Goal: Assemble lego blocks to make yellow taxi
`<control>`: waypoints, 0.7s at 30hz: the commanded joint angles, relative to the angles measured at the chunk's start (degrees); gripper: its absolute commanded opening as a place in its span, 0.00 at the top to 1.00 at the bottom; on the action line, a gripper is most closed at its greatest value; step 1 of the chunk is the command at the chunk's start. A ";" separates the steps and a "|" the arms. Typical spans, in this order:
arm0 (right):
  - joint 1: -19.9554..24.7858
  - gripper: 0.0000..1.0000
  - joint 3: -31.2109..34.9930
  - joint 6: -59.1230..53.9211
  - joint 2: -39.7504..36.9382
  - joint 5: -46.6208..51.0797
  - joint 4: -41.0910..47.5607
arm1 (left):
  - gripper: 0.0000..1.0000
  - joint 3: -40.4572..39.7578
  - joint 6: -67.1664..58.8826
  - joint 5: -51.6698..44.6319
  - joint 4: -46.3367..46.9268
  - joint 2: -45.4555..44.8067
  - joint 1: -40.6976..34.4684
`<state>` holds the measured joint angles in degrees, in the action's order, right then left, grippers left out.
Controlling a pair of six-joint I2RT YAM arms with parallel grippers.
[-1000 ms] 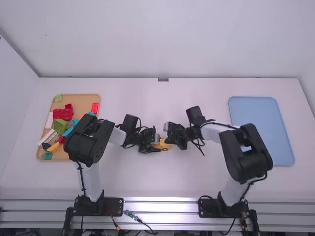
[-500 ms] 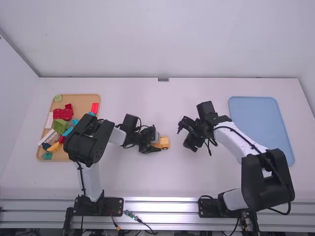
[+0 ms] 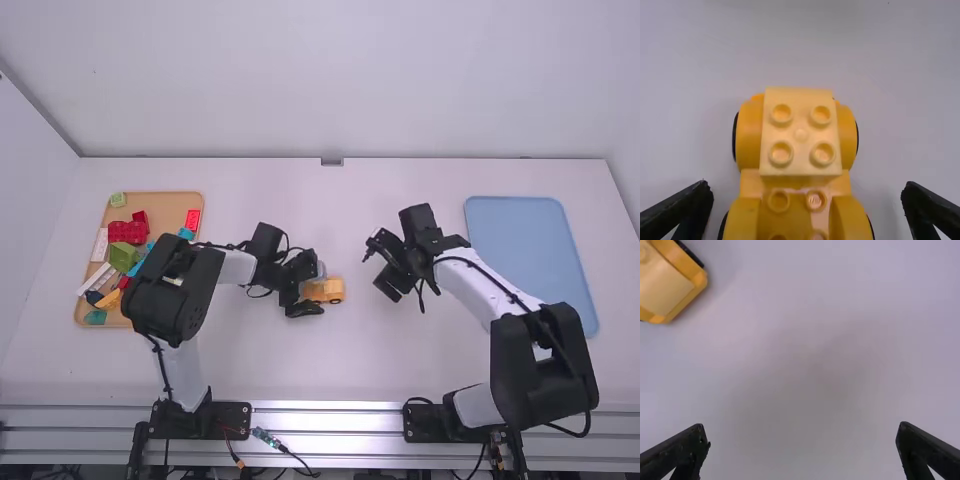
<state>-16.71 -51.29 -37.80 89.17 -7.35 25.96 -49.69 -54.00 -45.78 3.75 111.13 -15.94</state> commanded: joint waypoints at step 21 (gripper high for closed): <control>-0.33 0.01 0.37 0.55 -0.42 -0.31 -0.20 | 0.01 -43.12 8.07 39.15 55.87 -0.37 1.62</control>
<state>-16.71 -51.29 -37.60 89.17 -7.35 25.65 -91.29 -55.09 -16.40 59.11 110.89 -15.66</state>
